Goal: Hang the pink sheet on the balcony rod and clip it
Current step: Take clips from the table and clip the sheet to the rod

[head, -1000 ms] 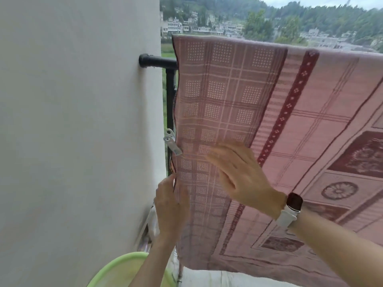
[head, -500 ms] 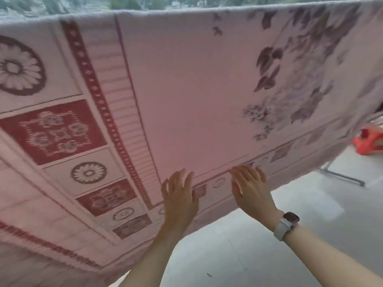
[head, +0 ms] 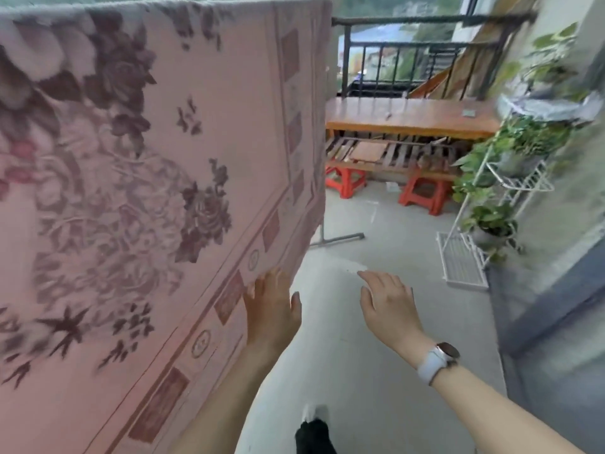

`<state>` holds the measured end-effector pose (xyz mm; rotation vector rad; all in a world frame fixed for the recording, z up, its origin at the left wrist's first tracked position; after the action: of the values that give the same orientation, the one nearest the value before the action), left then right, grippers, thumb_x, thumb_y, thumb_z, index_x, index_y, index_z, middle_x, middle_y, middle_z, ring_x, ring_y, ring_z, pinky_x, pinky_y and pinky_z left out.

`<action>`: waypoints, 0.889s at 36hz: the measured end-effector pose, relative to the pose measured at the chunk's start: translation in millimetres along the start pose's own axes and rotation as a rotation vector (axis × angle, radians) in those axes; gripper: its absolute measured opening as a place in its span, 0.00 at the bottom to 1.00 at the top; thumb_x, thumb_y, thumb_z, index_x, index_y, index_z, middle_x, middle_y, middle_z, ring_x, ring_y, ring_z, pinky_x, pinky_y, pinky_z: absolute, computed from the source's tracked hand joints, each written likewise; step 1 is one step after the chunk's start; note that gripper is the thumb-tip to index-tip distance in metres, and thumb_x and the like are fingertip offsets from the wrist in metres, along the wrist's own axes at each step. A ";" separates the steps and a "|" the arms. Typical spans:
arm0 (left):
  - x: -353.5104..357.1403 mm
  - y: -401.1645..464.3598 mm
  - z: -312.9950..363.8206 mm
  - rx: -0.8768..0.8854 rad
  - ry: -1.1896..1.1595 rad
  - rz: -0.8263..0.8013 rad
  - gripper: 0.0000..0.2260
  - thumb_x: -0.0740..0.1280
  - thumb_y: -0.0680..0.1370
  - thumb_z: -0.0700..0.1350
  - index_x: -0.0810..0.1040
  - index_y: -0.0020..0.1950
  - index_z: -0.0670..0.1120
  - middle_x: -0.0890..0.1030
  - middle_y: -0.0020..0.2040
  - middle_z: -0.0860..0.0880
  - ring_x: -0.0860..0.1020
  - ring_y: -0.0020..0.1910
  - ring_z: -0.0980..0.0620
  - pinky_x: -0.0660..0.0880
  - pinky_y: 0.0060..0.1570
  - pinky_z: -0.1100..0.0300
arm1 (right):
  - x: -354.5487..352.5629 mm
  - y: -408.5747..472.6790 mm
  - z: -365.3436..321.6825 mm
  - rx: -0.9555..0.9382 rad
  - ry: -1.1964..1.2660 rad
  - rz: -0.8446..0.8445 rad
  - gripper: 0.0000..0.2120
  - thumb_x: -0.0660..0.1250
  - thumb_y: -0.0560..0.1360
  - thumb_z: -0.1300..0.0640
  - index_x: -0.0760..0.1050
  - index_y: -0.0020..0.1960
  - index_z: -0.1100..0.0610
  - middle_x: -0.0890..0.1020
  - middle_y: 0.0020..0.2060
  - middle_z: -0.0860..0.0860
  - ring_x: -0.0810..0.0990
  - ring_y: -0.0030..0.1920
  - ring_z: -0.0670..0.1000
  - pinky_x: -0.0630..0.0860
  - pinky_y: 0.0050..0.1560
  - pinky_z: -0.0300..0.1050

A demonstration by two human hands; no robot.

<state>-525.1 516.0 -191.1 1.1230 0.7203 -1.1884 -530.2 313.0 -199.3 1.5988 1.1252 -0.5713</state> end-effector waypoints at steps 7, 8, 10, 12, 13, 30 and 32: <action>70.7 163.4 24.4 0.075 -0.108 -0.066 0.18 0.64 0.74 0.44 0.71 0.64 0.44 0.74 0.61 0.45 0.71 0.60 0.41 0.65 0.59 0.43 | 43.0 136.5 77.0 0.165 -0.037 -0.135 0.26 0.46 0.71 0.48 0.77 0.56 0.56 0.82 0.48 0.52 0.79 0.50 0.56 0.71 0.53 0.52; 79.1 188.1 28.9 0.091 -0.106 -0.065 0.18 0.63 0.74 0.45 0.71 0.64 0.44 0.73 0.62 0.45 0.70 0.60 0.41 0.65 0.59 0.43 | 47.0 154.7 87.8 0.177 -0.045 -0.129 0.26 0.46 0.71 0.48 0.77 0.56 0.56 0.82 0.48 0.53 0.79 0.51 0.56 0.70 0.54 0.52; 95.8 236.3 40.3 0.125 -0.093 -0.083 0.18 0.60 0.75 0.48 0.70 0.64 0.46 0.74 0.62 0.45 0.71 0.59 0.42 0.65 0.59 0.44 | 54.6 187.8 110.8 0.208 -0.056 -0.106 0.26 0.46 0.71 0.49 0.77 0.56 0.56 0.82 0.48 0.52 0.79 0.51 0.56 0.71 0.55 0.53; 115.0 278.8 55.8 0.164 -0.080 -0.125 0.19 0.57 0.75 0.49 0.70 0.65 0.47 0.72 0.63 0.46 0.69 0.60 0.43 0.64 0.59 0.46 | 62.8 214.6 136.4 0.248 -0.060 -0.106 0.25 0.47 0.71 0.48 0.77 0.56 0.56 0.82 0.49 0.52 0.79 0.51 0.56 0.71 0.55 0.52; 126.0 298.7 65.0 0.185 -0.095 -0.141 0.19 0.58 0.76 0.49 0.69 0.66 0.47 0.71 0.64 0.46 0.68 0.61 0.44 0.63 0.59 0.47 | 67.5 226.9 150.5 0.271 -0.062 -0.108 0.25 0.47 0.71 0.48 0.77 0.56 0.56 0.82 0.49 0.51 0.78 0.52 0.55 0.70 0.55 0.52; 325.5 619.1 209.9 0.203 -0.115 -0.313 0.20 0.60 0.77 0.48 0.66 0.69 0.47 0.67 0.70 0.46 0.63 0.69 0.47 0.61 0.67 0.50 | 169.1 520.5 422.4 0.347 -0.094 -0.229 0.28 0.44 0.70 0.46 0.78 0.55 0.54 0.81 0.51 0.51 0.77 0.54 0.56 0.68 0.56 0.51; 341.5 656.0 219.3 0.162 -0.141 -0.319 0.20 0.60 0.76 0.48 0.68 0.68 0.46 0.68 0.69 0.44 0.65 0.68 0.46 0.62 0.66 0.48 | 181.9 555.2 446.2 0.335 -0.098 -0.260 0.26 0.46 0.70 0.47 0.78 0.53 0.54 0.82 0.48 0.51 0.78 0.51 0.56 0.70 0.53 0.51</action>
<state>168.6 182.0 -238.9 1.0687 0.7209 -1.6034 116.4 -35.2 -232.1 1.6930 1.2185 -1.0447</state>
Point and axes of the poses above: each hand's wrist, its own y-axis towards the middle knuckle, its own x-axis out of the palm, z = x × y, the point moved 2 cm from there along y, towards the middle knuckle
